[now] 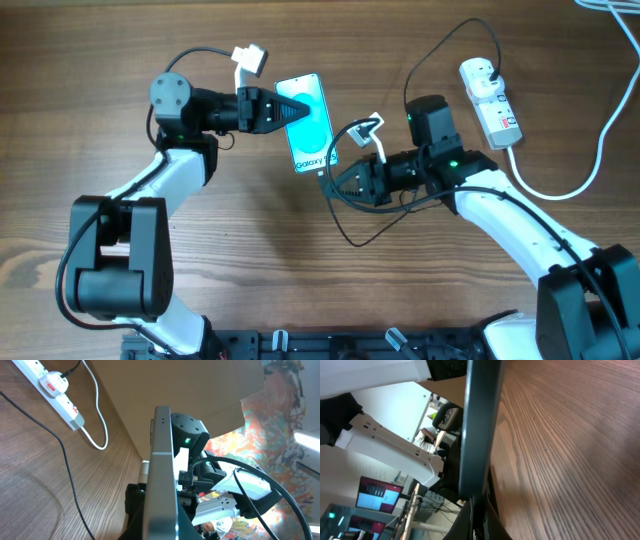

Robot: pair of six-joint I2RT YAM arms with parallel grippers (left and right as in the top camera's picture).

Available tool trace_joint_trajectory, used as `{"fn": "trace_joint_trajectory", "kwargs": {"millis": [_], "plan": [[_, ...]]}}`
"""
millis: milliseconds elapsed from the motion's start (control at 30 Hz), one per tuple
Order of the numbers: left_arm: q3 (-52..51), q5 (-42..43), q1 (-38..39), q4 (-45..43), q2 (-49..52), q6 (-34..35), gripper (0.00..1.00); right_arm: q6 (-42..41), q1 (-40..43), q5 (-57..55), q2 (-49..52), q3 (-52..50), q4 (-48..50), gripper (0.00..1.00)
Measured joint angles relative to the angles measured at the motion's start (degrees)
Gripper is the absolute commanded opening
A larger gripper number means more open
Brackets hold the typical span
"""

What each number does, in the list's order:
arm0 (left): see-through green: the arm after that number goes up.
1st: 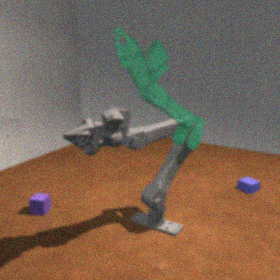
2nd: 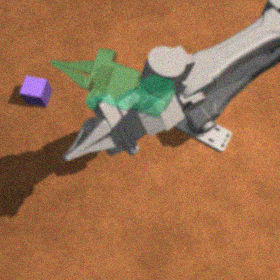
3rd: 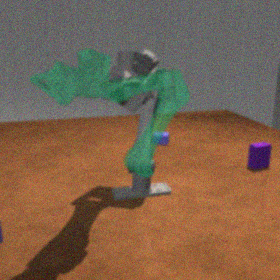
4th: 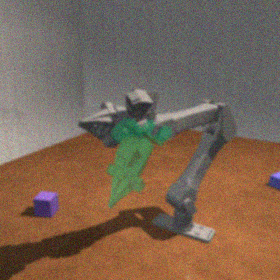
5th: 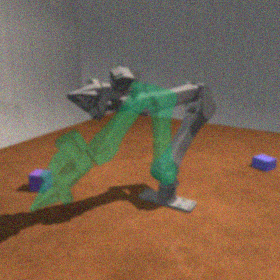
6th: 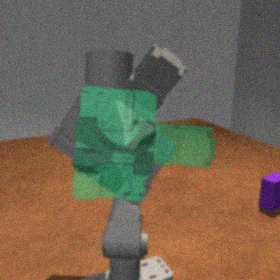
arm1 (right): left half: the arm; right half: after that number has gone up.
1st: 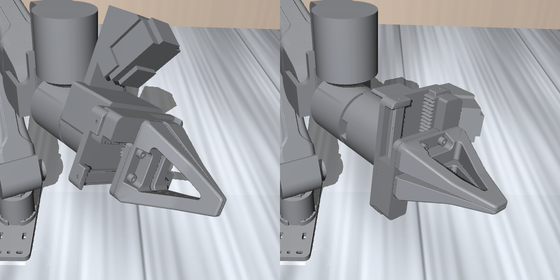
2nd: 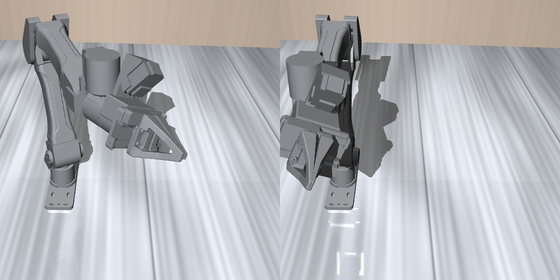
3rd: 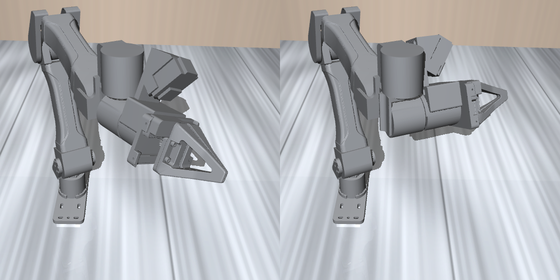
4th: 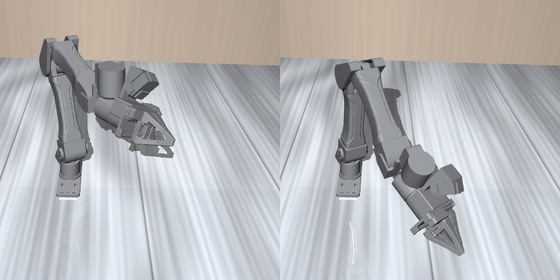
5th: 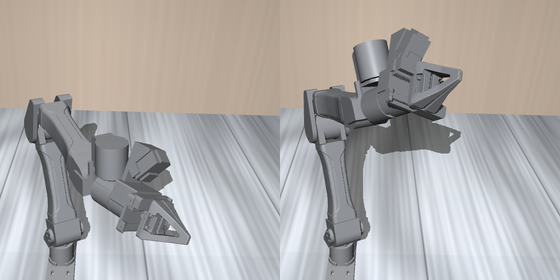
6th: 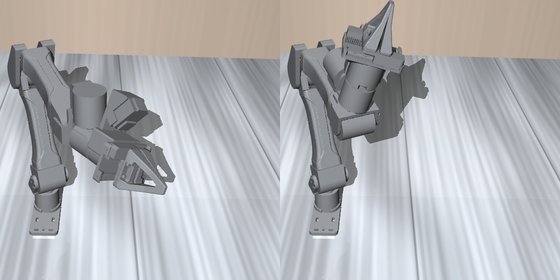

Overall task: Plug charger to phone and switch on socket
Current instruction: 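Align the USB-C plug with the phone's bottom port using the right gripper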

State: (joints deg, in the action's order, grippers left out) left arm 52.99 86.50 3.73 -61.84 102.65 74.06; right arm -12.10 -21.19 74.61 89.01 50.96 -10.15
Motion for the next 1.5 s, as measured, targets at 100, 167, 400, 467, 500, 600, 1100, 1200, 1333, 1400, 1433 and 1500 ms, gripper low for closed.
{"fn": "trace_joint_trajectory", "kwargs": {"millis": [100, 167, 400, 467, 500, 600, 1100, 1200, 1333, 1400, 1433, 1500], "plan": [[0.0, 0.0, 0.0, 0.0, 0.0, 0.0, 0.04, -0.8, 0.0, 0.4, 0.0, 0.0, 1.5, 0.04], [0.0, 0.0, 0.0, 0.0, 0.0, 0.0, 0.04, -1.7, 0.0, 0.4, 0.0, 0.0, 2.6, 0.04], [0.0, 0.0, 0.0, 0.0, 0.0, 0.0, 0.04, -3.1, 0.0, 0.8, 0.0, 0.0, 3.0, 0.04], [0.0, 0.0, 0.0, 0.0, 0.0, 0.0, 0.04, -3.1, 0.0, 0.8, 0.0, 0.0, 3.1, 0.04], [0.0, 0.0, 0.0, 0.0, 0.0, 0.0, 0.04, -3.1, 0.0, 0.8, 0.0, 0.0, 3.1, 0.04], [0.0, 0.0, 0.0, 0.0, 0.0, 0.0, 0.04, -3.1, 0.0, 0.8, 0.0, 0.0, 3.2, 0.04], [0.0, -0.7, 0.9, -0.2, 0.0, 0.0, 0.04, -5.7, 0.0, 1.3, 0.0, -0.3, 5.8, 0.04], [0.0, -0.6, 0.9, -0.2, 0.0, 0.0, 0.04, -6.1, 0.0, 1.5, 0.0, -0.4, 6.7, 0.04], [0.1, -0.5, 0.9, -0.2, 0.0, 0.0, 0.04, -6.3, 0.0, 1.4, 0.0, -0.6, 7.2, 0.04], [0.1, -0.5, 0.9, -0.2, 0.0, 0.0, 0.04, -6.3, 0.0, 1.2, 0.0, -0.6, 7.3, 0.04], [0.1, -0.5, 0.9, -0.1, 0.0, 0.0, 0.04, -6.3, 0.0, 1.2, 0.0, -0.6, 7.3, 0.04], [0.1, -0.5, 0.9, -0.1, 0.0, 0.0, 0.04, -6.3, 0.0, 1.2, 0.0, -0.6, 7.3, 0.04]]}}
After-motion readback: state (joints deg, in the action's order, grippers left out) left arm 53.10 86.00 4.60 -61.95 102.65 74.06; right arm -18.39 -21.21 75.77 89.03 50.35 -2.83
